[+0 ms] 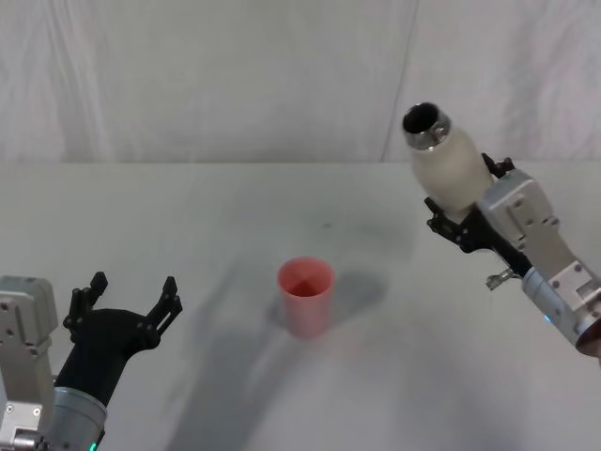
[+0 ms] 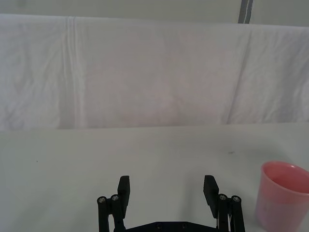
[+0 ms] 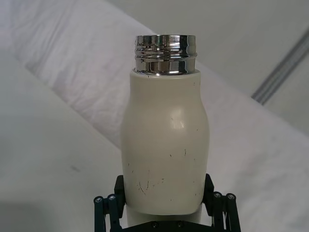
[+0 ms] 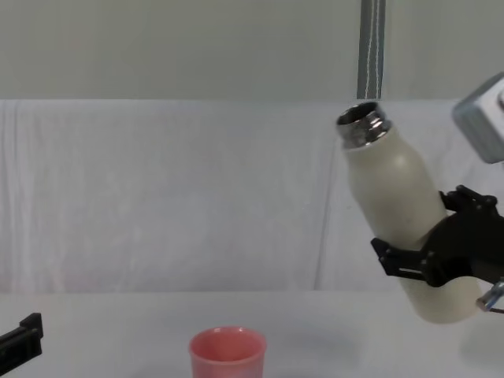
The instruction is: Grasp the thermos with one hand and pour water into the cup lid.
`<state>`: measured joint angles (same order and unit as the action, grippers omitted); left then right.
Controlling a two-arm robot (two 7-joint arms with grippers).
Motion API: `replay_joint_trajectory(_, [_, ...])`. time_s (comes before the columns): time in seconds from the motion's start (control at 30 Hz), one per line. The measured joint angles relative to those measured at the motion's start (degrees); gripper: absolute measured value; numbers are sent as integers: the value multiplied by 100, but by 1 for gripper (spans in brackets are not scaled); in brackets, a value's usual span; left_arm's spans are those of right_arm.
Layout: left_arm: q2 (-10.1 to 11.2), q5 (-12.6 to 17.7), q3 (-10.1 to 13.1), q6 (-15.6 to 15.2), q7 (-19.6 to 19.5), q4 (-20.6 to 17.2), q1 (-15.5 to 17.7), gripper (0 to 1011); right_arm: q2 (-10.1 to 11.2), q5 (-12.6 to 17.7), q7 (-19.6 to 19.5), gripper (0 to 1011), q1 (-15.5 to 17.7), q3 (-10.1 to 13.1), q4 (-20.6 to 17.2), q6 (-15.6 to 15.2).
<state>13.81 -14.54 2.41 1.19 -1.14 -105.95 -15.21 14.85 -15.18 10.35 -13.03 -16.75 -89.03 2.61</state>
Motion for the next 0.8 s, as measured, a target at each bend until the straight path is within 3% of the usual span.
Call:
replay_joint_trajectory(0.5, [0,0,0,0,0,0,0,1001,155,-845,-67,950,-361,-468,252,197])
replay_joint_trajectory(0.8, [0,0,0,0,0,0,0,1001,228,-1050,-40,950,-467,-596,415,225])
